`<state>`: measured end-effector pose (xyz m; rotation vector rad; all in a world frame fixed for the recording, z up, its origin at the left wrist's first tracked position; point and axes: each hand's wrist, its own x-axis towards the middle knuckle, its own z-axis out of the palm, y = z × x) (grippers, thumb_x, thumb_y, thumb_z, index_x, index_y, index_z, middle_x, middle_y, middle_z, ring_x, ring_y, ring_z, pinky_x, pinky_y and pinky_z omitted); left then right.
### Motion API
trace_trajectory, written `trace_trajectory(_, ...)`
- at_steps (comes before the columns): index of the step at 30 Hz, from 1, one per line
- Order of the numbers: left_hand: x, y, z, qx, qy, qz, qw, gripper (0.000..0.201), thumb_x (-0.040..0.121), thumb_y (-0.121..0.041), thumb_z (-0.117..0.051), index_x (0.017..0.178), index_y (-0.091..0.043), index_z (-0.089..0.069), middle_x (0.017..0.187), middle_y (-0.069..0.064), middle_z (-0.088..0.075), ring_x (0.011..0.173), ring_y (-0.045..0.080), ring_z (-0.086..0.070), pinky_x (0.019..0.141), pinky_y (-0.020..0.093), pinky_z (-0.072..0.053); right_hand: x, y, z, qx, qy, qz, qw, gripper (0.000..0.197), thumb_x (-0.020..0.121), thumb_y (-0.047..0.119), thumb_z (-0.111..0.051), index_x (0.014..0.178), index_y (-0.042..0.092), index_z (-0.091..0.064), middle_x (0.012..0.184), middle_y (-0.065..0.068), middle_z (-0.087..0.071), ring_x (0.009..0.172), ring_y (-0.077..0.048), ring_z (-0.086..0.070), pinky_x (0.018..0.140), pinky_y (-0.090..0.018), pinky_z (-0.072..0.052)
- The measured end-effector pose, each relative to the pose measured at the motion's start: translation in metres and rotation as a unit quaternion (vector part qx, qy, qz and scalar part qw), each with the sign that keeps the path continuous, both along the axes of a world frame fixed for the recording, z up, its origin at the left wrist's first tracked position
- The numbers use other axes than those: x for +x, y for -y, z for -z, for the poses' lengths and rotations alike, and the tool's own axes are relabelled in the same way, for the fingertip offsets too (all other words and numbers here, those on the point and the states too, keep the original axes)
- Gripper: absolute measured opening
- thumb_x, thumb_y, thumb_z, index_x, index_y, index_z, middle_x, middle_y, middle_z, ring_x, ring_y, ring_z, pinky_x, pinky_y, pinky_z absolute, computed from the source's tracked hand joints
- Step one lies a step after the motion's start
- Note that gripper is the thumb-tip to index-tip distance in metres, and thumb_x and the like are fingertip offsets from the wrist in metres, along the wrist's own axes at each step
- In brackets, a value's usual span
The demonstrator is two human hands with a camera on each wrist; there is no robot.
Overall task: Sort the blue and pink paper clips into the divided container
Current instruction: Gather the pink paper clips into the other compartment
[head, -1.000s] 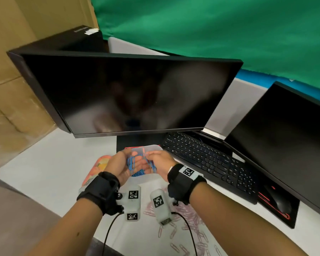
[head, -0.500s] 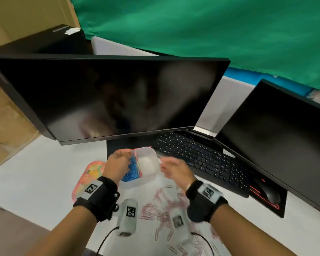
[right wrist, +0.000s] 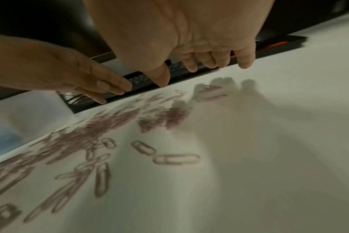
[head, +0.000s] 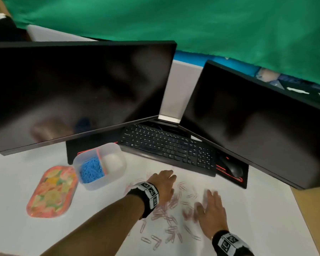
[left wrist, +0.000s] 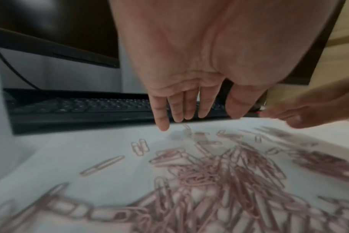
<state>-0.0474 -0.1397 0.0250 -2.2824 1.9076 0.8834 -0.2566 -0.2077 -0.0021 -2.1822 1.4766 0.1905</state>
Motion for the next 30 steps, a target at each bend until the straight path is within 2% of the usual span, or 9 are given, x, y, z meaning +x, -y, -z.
trace_trajectory(2, -0.004, 0.012, 0.011, 0.037, 0.027, 0.005, 0.999, 0.064, 0.099, -0.032, -0.036, 0.152, -0.009, -0.008, 0.161, 0.009, 0.005, 0.148, 0.025, -0.003, 0.119, 0.043, -0.017, -0.02, 0.002, 0.006, 0.023, -0.021, 0.023, 0.999, 0.068, 0.097, 0.05, -0.028, 0.151, 0.024, 0.004, 0.16, -0.004, 0.013, 0.148, -0.02, 0.01, 0.12, -0.044, -0.005)
trace_trajectory(5, -0.008, 0.02, 0.026, 0.048, 0.058, 0.013, 0.997, 0.068, 0.099, -0.036, -0.035, 0.151, -0.007, -0.004, 0.16, 0.01, 0.01, 0.149, 0.025, 0.004, 0.12, 0.047, -0.011, -0.034, 0.008, 0.011, 0.053, -0.038, 0.02, 0.998, 0.071, 0.097, 0.053, -0.023, 0.151, 0.02, 0.01, 0.159, -0.007, 0.016, 0.147, -0.022, 0.013, 0.119, -0.046, -0.002)
trace_trajectory(12, -0.021, -0.007, 0.034, 0.012, 0.097, 0.098, 0.99, 0.065, 0.099, -0.04, -0.029, 0.151, -0.01, -0.005, 0.161, 0.008, 0.004, 0.149, 0.026, -0.001, 0.119, 0.049, -0.015, 0.0, 0.007, 0.023, 0.029, -0.022, -0.07, 0.997, 0.072, 0.098, 0.05, -0.024, 0.151, 0.013, 0.009, 0.159, -0.008, 0.015, 0.147, -0.023, 0.015, 0.119, -0.047, 0.006)
trace_trajectory(17, -0.022, -0.038, 0.022, -0.013, 0.061, 0.14, 0.988, 0.057, 0.099, -0.038, -0.03, 0.151, -0.017, -0.017, 0.16, 0.002, -0.012, 0.148, 0.022, -0.007, 0.119, 0.046, -0.014, 0.031, 0.002, 0.033, 0.023, -0.018, -0.181, 0.983, 0.084, 0.084, 0.066, 0.003, 0.149, 0.014, 0.015, 0.151, -0.002, 0.03, 0.144, -0.019, 0.023, 0.118, -0.044, 0.012)
trace_trajectory(20, -0.008, -0.05, 0.017, -0.092, 0.033, 0.038, 0.994, 0.054, 0.098, -0.039, -0.034, 0.147, -0.019, -0.029, 0.155, 0.002, -0.028, 0.144, 0.019, -0.022, 0.119, 0.039, -0.022, 0.041, -0.005, 0.031, 0.025, -0.005, -0.263, 0.964, 0.079, 0.087, 0.065, 0.001, 0.149, 0.018, 0.015, 0.153, -0.001, 0.027, 0.142, -0.017, 0.026, 0.117, -0.04, 0.014)
trace_trajectory(22, 0.01, -0.056, 0.02, -0.088, 0.021, -0.085, 0.992, 0.06, 0.098, -0.042, -0.032, 0.151, -0.018, -0.019, 0.16, 0.004, -0.016, 0.147, 0.02, -0.014, 0.121, 0.037, -0.015, 0.043, -0.014, 0.027, 0.022, -0.012, -0.32, 0.947, 0.076, 0.09, 0.064, -0.001, 0.149, 0.02, 0.013, 0.154, -0.001, 0.025, 0.143, -0.018, 0.024, 0.117, -0.04, 0.015)
trace_trajectory(24, 0.025, -0.057, 0.024, -0.038, 0.022, -0.149, 0.988, 0.066, 0.098, -0.047, -0.028, 0.153, -0.017, -0.006, 0.161, 0.005, 0.001, 0.149, 0.023, -0.003, 0.121, 0.041, -0.011, 0.042, -0.025, 0.023, 0.023, -0.025, -0.375, 0.926, 0.073, 0.093, 0.064, -0.003, 0.149, 0.021, 0.014, 0.153, 0.001, 0.024, 0.143, -0.019, 0.023, 0.118, -0.041, 0.012)
trace_trajectory(27, 0.027, -0.048, 0.03, 0.026, 0.036, -0.118, 0.992, 0.069, 0.098, -0.048, -0.026, 0.153, -0.017, 0.004, 0.16, 0.005, 0.013, 0.148, 0.024, 0.007, 0.121, 0.044, -0.006, 0.038, -0.04, 0.016, 0.042, -0.031, -0.431, 0.901, 0.076, 0.091, 0.066, -0.001, 0.149, 0.019, 0.015, 0.154, 0.002, 0.025, 0.143, -0.018, 0.024, 0.12, -0.044, 0.009)
trace_trajectory(30, 0.009, -0.037, 0.031, 0.047, 0.04, -0.048, 0.997, 0.069, 0.098, -0.048, -0.024, 0.152, -0.019, 0.008, 0.159, 0.002, 0.018, 0.147, 0.021, 0.014, 0.121, 0.045, 0.0, 0.022, -0.038, 0.015, 0.038, 0.01, -0.384, 0.923, 0.077, 0.088, 0.066, 0.001, 0.149, 0.021, 0.016, 0.154, 0.004, 0.027, 0.143, -0.013, 0.026, 0.121, -0.04, 0.007)
